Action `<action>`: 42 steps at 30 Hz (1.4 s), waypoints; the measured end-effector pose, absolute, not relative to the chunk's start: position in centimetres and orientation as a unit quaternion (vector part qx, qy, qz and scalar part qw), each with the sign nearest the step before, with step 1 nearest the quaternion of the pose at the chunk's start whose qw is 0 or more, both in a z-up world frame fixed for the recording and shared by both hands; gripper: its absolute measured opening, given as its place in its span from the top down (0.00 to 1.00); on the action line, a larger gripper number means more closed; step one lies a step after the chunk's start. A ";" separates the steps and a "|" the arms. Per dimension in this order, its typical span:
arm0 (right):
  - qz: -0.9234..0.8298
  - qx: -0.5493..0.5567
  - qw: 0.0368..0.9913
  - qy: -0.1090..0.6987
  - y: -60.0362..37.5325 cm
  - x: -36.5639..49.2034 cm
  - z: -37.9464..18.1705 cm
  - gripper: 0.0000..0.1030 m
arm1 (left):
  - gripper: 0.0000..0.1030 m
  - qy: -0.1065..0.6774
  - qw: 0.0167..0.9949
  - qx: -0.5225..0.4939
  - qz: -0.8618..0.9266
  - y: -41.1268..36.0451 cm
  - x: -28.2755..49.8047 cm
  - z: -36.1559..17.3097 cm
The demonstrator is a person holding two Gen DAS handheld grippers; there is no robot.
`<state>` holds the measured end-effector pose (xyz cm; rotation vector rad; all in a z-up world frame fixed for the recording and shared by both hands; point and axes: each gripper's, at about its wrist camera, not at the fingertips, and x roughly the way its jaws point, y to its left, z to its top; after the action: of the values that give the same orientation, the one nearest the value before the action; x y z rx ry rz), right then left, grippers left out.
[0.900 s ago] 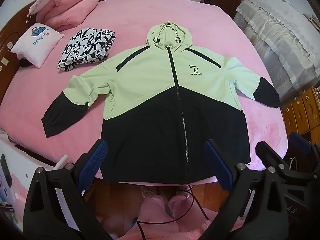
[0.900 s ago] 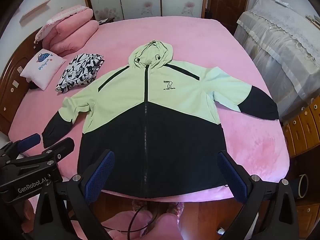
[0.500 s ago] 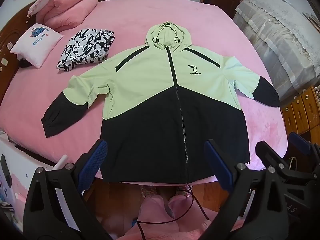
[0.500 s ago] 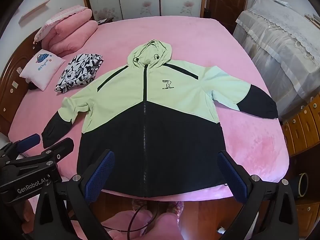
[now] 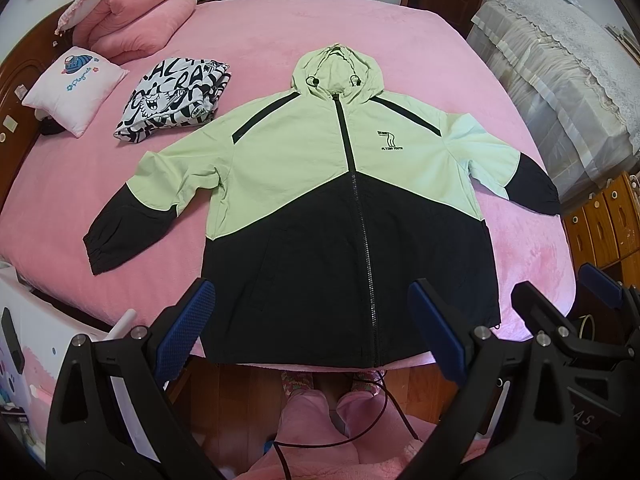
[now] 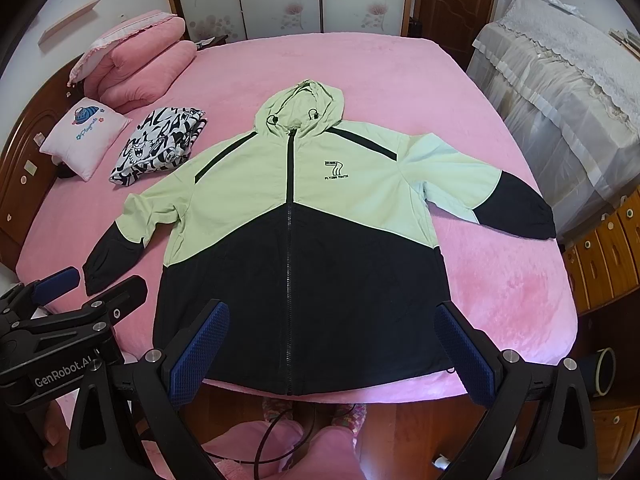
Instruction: Fold large clothes
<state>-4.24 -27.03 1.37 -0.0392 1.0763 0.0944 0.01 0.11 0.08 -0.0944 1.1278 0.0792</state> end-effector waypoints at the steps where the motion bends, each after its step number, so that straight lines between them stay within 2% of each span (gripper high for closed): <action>1: 0.045 -0.019 0.857 0.513 -27.0 -4.2 1.3 0.00 | 0.07 0.535 0.843 -0.044 0.038 0.1 0.0 0.1; 42: 0.084 -0.044 0.826 0.555 -29.5 -2.5 -1.5 0.00 | 0.07 0.567 0.812 -0.092 0.101 -1.8 -0.6 -2.6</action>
<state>-2.46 -29.50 -1.46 -0.0933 1.1790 0.1794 -0.57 -1.79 -2.62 -0.1969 1.2110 0.2162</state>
